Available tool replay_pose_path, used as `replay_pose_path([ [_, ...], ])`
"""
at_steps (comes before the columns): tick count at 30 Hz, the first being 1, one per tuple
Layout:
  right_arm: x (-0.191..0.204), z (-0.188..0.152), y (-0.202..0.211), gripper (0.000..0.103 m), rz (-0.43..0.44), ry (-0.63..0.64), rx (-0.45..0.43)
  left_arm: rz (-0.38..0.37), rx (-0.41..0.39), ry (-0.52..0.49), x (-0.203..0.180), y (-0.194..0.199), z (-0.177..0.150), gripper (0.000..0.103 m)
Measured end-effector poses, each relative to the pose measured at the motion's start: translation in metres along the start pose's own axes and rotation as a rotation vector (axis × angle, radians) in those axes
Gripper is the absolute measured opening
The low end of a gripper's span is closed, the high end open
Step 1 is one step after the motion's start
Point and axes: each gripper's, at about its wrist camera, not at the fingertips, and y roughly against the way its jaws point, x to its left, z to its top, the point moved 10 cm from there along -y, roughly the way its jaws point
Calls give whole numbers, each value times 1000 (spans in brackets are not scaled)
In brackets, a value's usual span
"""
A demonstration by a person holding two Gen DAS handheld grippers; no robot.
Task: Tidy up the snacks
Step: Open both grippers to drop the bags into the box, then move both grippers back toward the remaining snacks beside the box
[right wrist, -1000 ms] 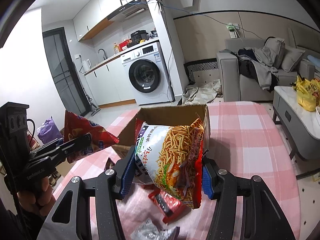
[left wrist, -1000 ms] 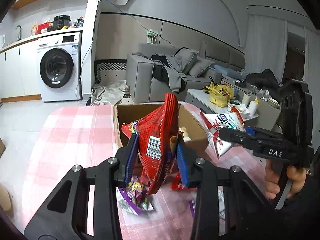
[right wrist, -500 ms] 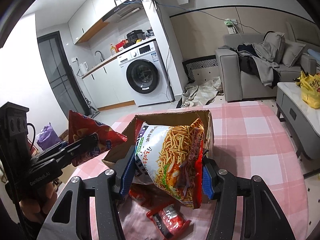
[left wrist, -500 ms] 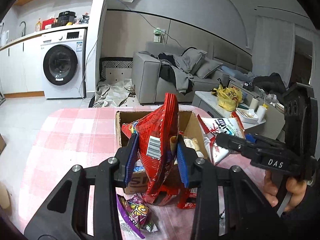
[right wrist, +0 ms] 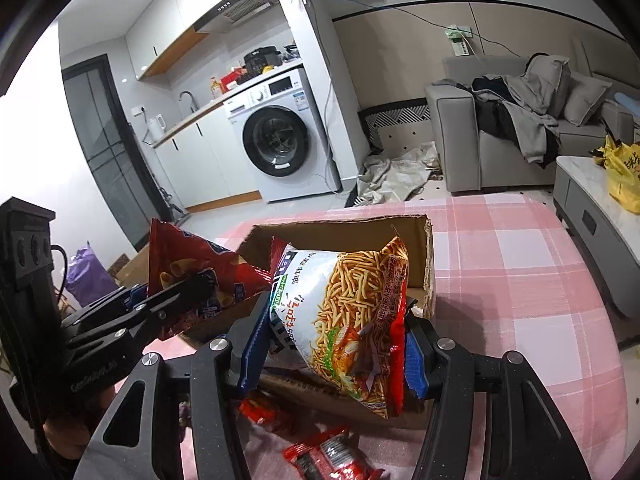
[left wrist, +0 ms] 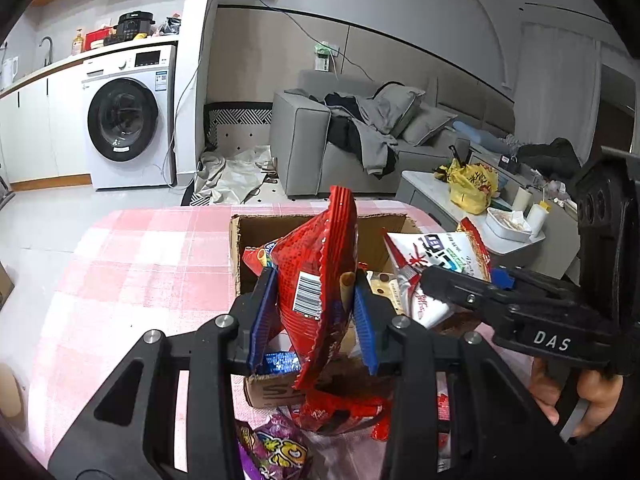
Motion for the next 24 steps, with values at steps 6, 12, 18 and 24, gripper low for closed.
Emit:
replay_pose_path([
  [6, 0, -4, -22, 59, -6, 4, 52, 12, 30, -32, -5, -26, -4, 34],
  [12, 5, -9, -18, 83, 12, 62, 53, 42, 42, -57, -14, -31, -6, 55],
  [18, -4, -13, 6, 102, 6, 41, 27, 42, 22, -13, -9, -18, -9, 88],
  [24, -12, -25, 27, 102, -23, 36, 27, 42, 6, 16, 0, 5, -27, 102],
])
